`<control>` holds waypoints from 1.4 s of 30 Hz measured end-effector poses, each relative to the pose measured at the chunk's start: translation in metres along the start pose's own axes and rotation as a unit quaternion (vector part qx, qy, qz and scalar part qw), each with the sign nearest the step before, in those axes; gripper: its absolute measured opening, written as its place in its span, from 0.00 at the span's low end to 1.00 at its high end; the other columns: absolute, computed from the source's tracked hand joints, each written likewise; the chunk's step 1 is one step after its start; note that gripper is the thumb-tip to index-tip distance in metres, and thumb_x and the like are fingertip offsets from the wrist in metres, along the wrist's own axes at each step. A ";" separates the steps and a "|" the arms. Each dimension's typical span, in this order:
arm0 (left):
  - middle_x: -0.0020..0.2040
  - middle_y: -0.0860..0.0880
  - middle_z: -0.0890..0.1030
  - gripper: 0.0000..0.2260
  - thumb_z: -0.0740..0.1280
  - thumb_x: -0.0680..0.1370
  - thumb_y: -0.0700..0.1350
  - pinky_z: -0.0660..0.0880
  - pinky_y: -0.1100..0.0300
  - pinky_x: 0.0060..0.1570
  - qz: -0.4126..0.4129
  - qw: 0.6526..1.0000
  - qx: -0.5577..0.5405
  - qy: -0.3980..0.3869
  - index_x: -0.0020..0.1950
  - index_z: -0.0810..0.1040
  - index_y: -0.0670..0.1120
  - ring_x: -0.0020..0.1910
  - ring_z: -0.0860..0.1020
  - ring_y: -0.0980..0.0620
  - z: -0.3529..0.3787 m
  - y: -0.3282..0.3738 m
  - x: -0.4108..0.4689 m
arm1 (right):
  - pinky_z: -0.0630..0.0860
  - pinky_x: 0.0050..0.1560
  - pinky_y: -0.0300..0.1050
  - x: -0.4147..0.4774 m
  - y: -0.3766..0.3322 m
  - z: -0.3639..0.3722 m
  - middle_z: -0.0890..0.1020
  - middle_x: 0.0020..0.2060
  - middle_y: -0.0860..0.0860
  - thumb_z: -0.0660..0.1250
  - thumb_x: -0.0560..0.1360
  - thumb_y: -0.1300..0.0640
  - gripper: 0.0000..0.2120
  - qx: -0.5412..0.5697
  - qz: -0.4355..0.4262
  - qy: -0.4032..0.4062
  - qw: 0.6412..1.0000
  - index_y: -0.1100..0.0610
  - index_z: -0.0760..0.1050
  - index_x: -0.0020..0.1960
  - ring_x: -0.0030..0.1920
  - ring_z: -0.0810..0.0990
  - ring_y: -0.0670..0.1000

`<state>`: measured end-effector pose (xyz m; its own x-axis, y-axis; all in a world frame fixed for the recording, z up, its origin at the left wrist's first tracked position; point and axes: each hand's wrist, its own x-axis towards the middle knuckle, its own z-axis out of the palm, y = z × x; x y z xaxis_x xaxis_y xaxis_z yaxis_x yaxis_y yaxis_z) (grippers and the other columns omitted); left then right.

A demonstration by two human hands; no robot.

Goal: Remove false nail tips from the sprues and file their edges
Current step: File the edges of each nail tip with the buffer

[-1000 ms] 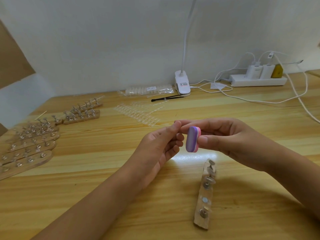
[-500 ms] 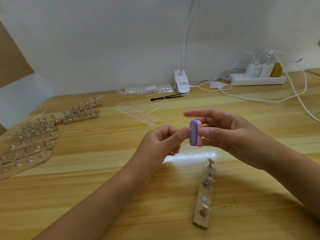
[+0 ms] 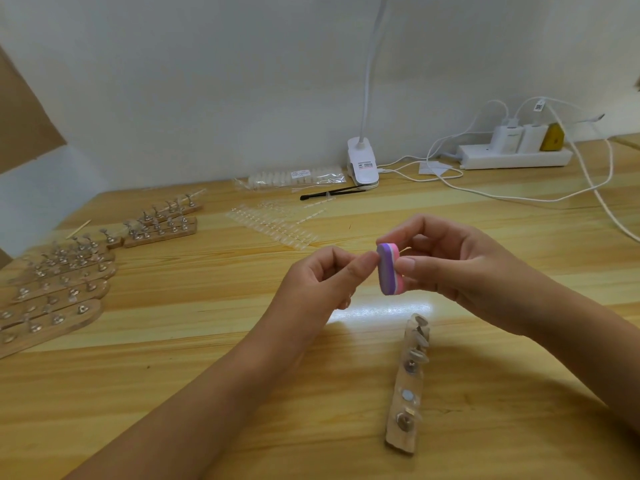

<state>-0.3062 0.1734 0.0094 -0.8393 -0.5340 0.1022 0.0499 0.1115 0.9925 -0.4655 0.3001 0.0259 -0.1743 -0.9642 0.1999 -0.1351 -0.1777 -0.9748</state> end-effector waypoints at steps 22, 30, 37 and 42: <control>0.29 0.56 0.70 0.21 0.76 0.69 0.60 0.71 0.69 0.32 -0.086 0.986 -0.135 -0.037 0.48 0.79 0.44 0.29 0.68 0.58 0.004 -0.004 0.003 | 0.81 0.48 0.43 0.000 0.004 0.011 0.84 0.44 0.53 0.75 0.70 0.59 0.14 0.045 -0.069 0.055 0.995 0.60 0.75 0.51 0.46 0.84 0.53; 0.32 0.54 0.68 0.11 0.75 0.69 0.56 0.71 0.69 0.31 -0.173 0.941 -0.276 -0.087 0.41 0.87 0.49 0.30 0.68 0.59 0.005 -0.003 0.003 | 0.80 0.46 0.42 -0.002 0.001 0.016 0.83 0.44 0.49 0.77 0.68 0.55 0.15 -0.052 -0.083 0.107 0.989 0.56 0.76 0.50 0.47 0.82 0.48; 0.35 0.52 0.68 0.13 0.76 0.67 0.55 0.71 0.69 0.32 -0.194 0.923 -0.318 -0.093 0.45 0.85 0.48 0.32 0.69 0.58 0.006 -0.003 0.002 | 0.80 0.50 0.57 -0.002 0.004 0.020 0.83 0.46 0.55 0.76 0.69 0.54 0.14 -0.091 -0.074 0.099 0.988 0.57 0.77 0.50 0.48 0.80 0.60; 0.32 0.53 0.68 0.12 0.75 0.68 0.56 0.71 0.69 0.31 -0.202 0.927 -0.301 -0.094 0.41 0.86 0.48 0.31 0.69 0.58 0.006 -0.001 0.001 | 0.79 0.45 0.40 -0.002 -0.001 0.018 0.81 0.42 0.47 0.72 0.67 0.54 0.13 -0.038 -0.102 0.164 0.980 0.55 0.76 0.49 0.44 0.78 0.51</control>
<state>-0.3104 0.1781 0.0083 -0.9325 -0.2675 -0.2427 -0.0432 -0.5846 0.8102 -0.4476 0.2983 0.0251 -0.4386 -0.7928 0.4233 -0.2705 -0.3327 -0.9034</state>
